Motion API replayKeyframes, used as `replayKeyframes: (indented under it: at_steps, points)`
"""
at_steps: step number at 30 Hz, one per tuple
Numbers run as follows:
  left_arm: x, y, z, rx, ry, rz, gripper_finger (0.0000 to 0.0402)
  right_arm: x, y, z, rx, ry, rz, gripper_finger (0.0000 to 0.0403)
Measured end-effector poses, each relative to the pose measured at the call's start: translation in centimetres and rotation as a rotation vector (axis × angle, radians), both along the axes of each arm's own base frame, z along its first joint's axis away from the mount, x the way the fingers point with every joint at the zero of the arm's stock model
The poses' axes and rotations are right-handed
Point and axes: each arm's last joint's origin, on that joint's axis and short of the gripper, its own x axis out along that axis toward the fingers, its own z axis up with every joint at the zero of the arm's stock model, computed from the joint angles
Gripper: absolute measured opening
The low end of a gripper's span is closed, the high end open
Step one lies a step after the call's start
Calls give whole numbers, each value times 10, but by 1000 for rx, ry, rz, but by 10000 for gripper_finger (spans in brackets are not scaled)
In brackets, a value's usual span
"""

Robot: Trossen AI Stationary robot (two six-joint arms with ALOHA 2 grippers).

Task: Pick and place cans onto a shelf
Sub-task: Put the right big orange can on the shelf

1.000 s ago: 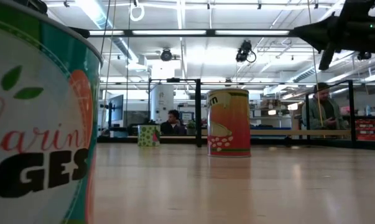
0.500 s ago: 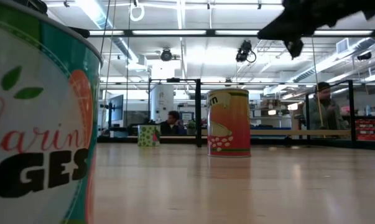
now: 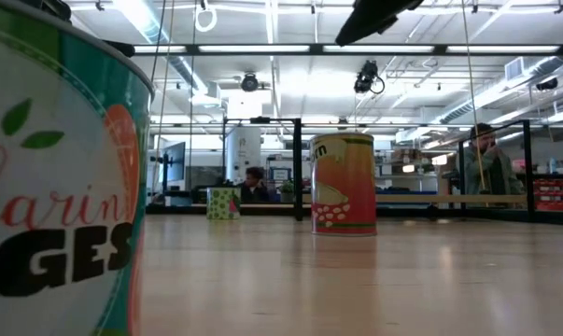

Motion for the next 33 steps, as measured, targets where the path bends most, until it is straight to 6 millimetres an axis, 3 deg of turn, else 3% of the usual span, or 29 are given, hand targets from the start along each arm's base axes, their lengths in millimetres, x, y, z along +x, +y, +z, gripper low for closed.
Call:
replayKeyframes:
  at_steps: [6,12,18,24,33]
  points:
    - [0,0,0,0,0,0,5,20,7,-8,65,117,100,264]
    - [0,0,0,0,0,0,5,41,-3,-30,41,183,44,388]
    - [0,0,0,0,0,0,5,56,-17,-60,38,287,5,381]
    - [0,0,0,0,0,0,5,58,-26,-64,72,302,-31,398]
    - [0,0,0,0,4,0,5,58,-39,-84,173,386,-61,399]
